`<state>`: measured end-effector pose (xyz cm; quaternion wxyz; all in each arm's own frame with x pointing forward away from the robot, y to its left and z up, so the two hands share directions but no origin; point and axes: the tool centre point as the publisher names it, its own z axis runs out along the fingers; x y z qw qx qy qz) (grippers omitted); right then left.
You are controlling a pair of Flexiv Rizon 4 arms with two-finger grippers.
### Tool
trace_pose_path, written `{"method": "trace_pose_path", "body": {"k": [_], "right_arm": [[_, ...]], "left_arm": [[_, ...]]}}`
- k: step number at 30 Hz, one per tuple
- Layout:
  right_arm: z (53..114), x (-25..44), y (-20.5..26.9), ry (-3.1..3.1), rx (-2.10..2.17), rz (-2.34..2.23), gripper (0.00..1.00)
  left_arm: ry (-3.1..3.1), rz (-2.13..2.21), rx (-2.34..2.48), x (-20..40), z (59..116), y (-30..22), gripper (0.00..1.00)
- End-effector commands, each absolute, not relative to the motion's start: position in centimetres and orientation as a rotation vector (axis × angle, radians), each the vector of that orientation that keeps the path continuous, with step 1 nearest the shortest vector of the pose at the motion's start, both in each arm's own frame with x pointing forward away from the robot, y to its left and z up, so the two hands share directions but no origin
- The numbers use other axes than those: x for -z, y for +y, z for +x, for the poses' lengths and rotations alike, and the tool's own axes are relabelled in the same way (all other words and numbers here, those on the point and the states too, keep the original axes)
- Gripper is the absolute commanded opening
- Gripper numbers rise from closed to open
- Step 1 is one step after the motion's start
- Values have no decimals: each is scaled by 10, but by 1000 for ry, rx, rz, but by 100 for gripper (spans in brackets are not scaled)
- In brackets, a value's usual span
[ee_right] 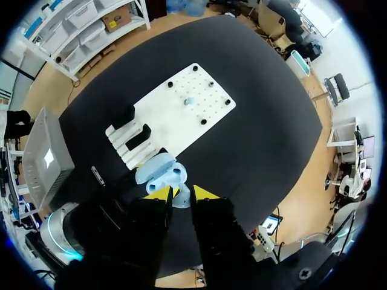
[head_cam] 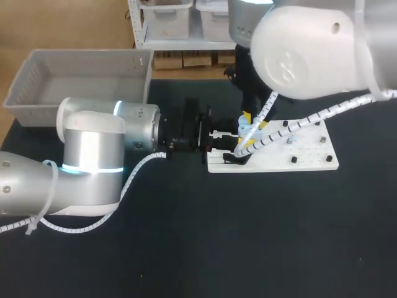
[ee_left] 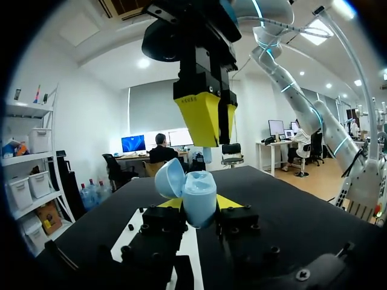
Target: Pick up each earbud case from the left stands, insert the matching earbuds, close the lid, and place the case in the box.
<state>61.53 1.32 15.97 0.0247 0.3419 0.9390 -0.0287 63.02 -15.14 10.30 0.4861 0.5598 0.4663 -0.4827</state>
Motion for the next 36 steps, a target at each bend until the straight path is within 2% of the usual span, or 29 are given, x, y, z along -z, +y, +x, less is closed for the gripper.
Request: {"method": "trace_pose_path", "body": {"k": [1,36], "right_arm": [[622,-157,18,2905,115,1069,0],[629,-145,11,2905,172,1136,0]], "left_arm": [[1134,1359,1172,-102,630,-152,0],[1134,1359,1172,-102,630,-152,0]]}}
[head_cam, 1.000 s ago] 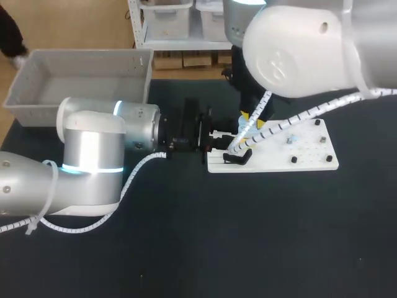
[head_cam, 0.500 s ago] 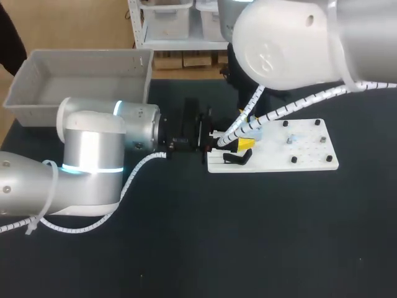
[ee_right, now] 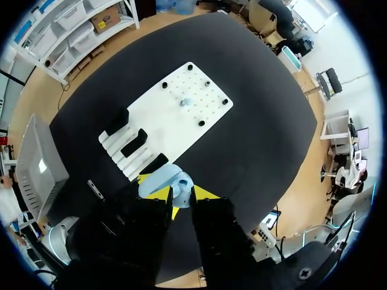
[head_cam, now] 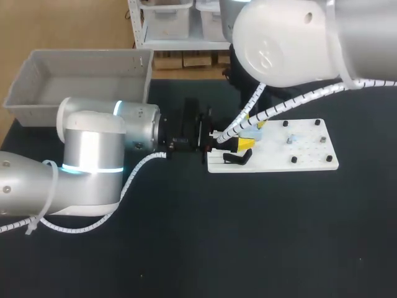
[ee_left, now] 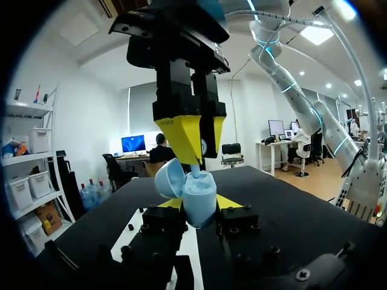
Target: Pick up each earbud case from the left stands, insert the matching earbuds, close the lid, and place the case in the box.
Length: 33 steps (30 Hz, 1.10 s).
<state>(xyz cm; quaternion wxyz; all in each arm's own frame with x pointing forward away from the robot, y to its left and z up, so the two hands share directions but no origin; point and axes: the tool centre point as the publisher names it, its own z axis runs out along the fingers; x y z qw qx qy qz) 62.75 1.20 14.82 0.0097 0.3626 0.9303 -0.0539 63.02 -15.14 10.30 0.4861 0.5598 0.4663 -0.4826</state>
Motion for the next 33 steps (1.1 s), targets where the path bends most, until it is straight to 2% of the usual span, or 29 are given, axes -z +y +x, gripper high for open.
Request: {"method": "trace_pose_path", "body": {"k": [1,16,17,18,20,21,22,23,25,29,33], "right_arm": [[630,-145,11,2904,173,1136,0],[632,-135,8,2892,195,1144,0],[632,-134,8,2892,193,1143,6],[631,-134,8,2894,185,1141,27],[629,-137,8,2891,173,1135,46],[627,-139,8,2890,163,1131,65],[625,-141,7,2888,151,1127,73],[623,-144,6,2888,138,1121,77],[618,-149,3,2889,108,1105,78],[605,-158,-11,2891,-11,1021,68],[601,-162,-35,2843,-151,953,64]], "left_arm": [[1134,1359,1172,-102,630,-152,0],[1134,1359,1172,-102,630,-152,0],[1134,1359,1172,-102,630,-152,0],[1134,1359,1172,-102,630,-152,0],[1134,1359,1172,-102,630,-152,0],[1134,1359,1172,-102,630,-152,0],[1134,1359,1172,-102,630,-152,0],[1134,1359,1172,-102,630,-152,0],[1134,1359,1172,-102,630,-152,0],[1134,1359,1172,-102,630,-152,0],[1134,1359,1172,-102,630,-152,0]]}}
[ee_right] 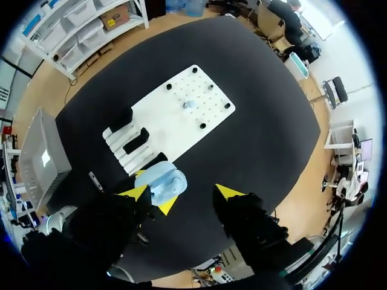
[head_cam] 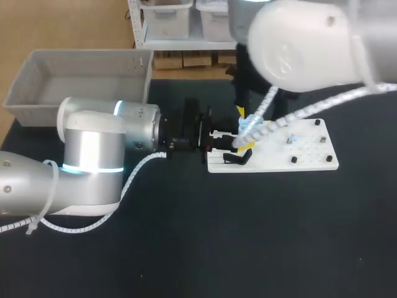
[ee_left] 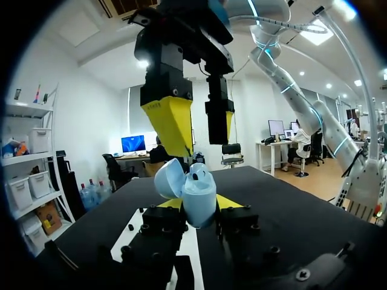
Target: Pick up each earbud case from the left stands, insert the matching earbuds, close the lid, and place the case in the box.
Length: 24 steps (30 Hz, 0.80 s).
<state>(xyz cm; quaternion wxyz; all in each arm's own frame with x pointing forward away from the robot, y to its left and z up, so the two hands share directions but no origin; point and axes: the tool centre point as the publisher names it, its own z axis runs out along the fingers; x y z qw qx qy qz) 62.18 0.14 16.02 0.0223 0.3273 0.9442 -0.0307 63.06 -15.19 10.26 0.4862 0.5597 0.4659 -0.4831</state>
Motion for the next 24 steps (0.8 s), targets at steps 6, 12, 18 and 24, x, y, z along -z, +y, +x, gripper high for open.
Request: {"method": "trace_pose_path", "body": {"k": [6,12,18,24], "right_arm": [[608,-165,-72,2768,-300,790,50],[623,-162,-93,2766,-296,686,56],[645,-149,-106,2783,-268,611,68],[660,-125,-105,2804,-221,502,75]], "left_arm": [[1134,1359,1172,-102,630,-152,0],[1134,1359,1172,-102,630,-152,0],[1134,1359,1172,-102,630,-152,0],[1134,1359,1172,-102,630,-152,0]]}}
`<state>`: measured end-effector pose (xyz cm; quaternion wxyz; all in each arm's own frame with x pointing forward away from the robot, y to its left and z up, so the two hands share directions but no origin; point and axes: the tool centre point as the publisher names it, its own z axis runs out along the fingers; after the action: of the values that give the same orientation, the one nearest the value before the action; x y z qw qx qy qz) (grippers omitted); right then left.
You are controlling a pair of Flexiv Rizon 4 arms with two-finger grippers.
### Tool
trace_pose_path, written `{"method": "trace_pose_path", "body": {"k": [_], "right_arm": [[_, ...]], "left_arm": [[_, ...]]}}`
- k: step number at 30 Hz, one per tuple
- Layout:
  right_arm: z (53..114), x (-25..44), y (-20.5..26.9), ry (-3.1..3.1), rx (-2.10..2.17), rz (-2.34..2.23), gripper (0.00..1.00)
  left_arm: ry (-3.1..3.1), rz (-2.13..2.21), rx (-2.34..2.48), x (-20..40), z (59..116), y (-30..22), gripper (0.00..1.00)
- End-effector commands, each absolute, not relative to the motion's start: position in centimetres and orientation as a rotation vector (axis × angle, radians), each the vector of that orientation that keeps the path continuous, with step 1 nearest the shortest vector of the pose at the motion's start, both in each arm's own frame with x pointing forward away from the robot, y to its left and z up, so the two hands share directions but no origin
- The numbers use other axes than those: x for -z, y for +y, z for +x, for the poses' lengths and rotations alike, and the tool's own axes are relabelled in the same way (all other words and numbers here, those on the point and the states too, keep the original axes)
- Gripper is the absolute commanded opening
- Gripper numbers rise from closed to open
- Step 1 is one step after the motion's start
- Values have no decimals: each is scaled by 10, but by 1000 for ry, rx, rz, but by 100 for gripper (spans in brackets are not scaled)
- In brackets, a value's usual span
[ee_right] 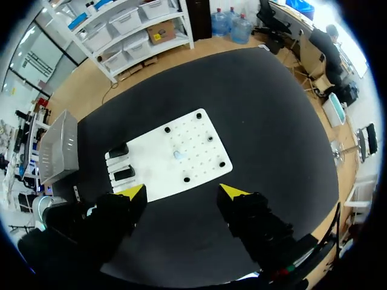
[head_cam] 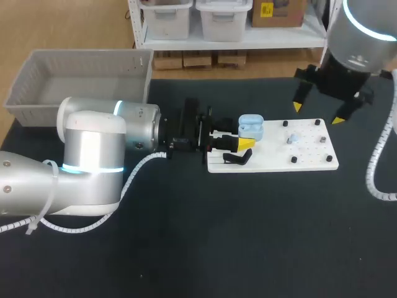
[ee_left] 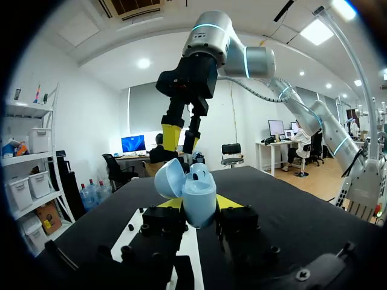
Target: Pick up each earbud case from the left stands, insert the matching earbuds, close the lid, and place the case in the box.
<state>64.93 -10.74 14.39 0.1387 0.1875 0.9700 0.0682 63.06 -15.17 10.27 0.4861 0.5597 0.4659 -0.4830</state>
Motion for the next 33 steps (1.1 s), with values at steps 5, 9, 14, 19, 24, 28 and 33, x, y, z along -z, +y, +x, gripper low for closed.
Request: {"method": "trace_pose_path", "body": {"k": [5,9,14,19,24,28,33], "right_arm": [[668,-102,-101,2844,-189,400,58],[674,-86,-100,2880,-163,343,62],[678,-74,-98,2898,-178,318,74],[682,-61,-96,2909,-210,308,75],[687,-48,-95,2928,-215,290,62],[692,-41,-95,2939,-232,284,58],[695,-35,-97,2950,-254,280,55]], "left_arm": [[1134,1359,1172,-102,630,-152,0],[1134,1359,1172,-102,630,-152,0],[1134,1359,1172,-102,630,-152,0],[1134,1359,1172,-102,630,-152,0],[1134,1359,1172,-102,630,-152,0],[1134,1359,1172,-102,630,-152,0],[1134,1359,1172,-102,630,-152,0]]}}
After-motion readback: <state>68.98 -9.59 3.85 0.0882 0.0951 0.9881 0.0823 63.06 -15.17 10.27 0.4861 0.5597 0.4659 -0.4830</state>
